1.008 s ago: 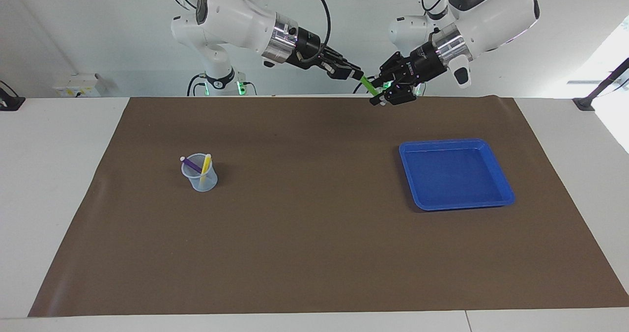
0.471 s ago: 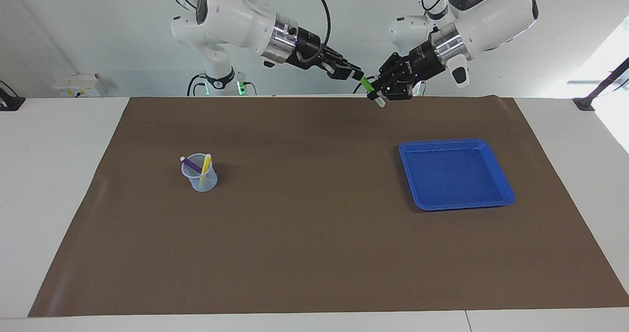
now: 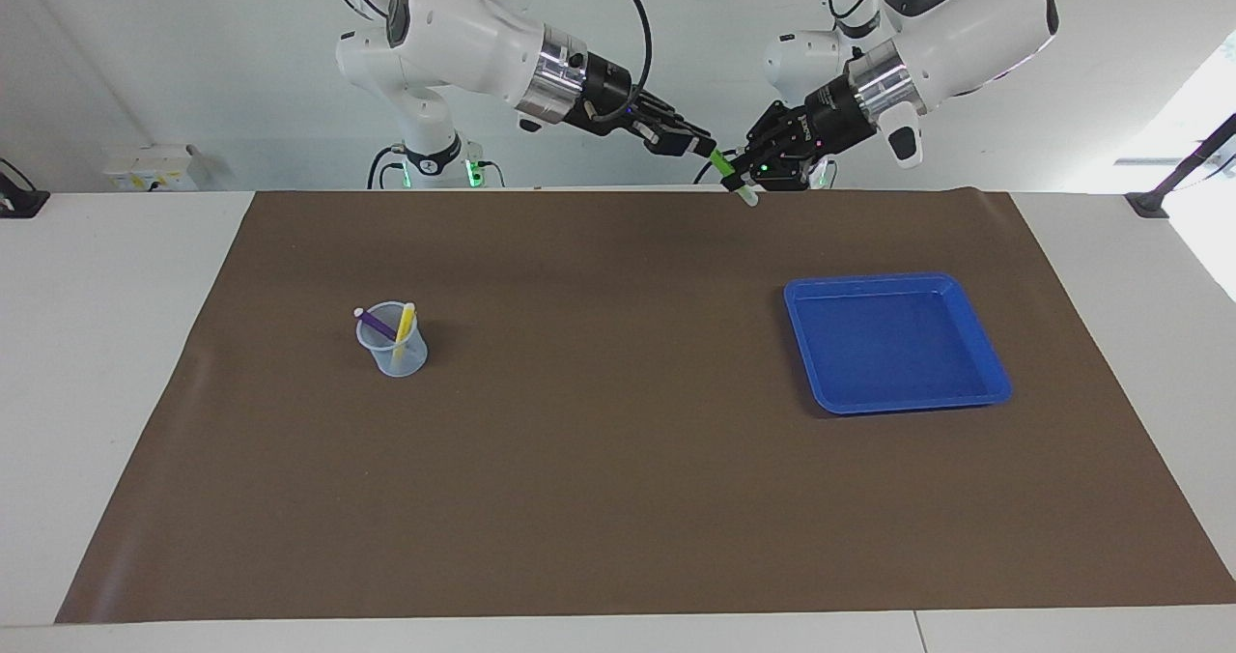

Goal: Right arm passes pens to left for tray arrangement
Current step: 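Open the right gripper and withdraw it while the left gripper lowers the pen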

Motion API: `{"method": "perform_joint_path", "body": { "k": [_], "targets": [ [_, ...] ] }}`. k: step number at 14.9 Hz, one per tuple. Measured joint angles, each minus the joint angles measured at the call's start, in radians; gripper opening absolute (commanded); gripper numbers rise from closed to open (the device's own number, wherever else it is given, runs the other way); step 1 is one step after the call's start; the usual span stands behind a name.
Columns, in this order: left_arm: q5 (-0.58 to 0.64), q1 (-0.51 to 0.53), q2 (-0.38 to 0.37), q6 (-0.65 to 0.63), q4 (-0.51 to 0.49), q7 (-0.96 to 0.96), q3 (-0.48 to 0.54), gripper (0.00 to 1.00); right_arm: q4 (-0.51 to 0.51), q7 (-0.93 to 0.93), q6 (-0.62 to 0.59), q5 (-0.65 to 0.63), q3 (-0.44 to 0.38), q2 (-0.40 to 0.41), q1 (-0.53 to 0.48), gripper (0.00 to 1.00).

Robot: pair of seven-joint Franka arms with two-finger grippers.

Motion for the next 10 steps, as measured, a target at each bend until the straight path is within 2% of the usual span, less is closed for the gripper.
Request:
{"method": "perform_joint_path", "body": {
  "k": [6,10],
  "targets": [
    [0.0,0.001,0.0,0.0,0.0,-0.002,0.007,0.0,0.002,-0.009,0.0,-0.099,0.004,-0.001,0.011,0.99],
    [0.0,0.009,-0.001,0.002,-0.002,0.048,0.011,0.0,0.005,-0.063,-0.03,-0.313,0.006,-0.007,0.011,1.0]
  ]
}}
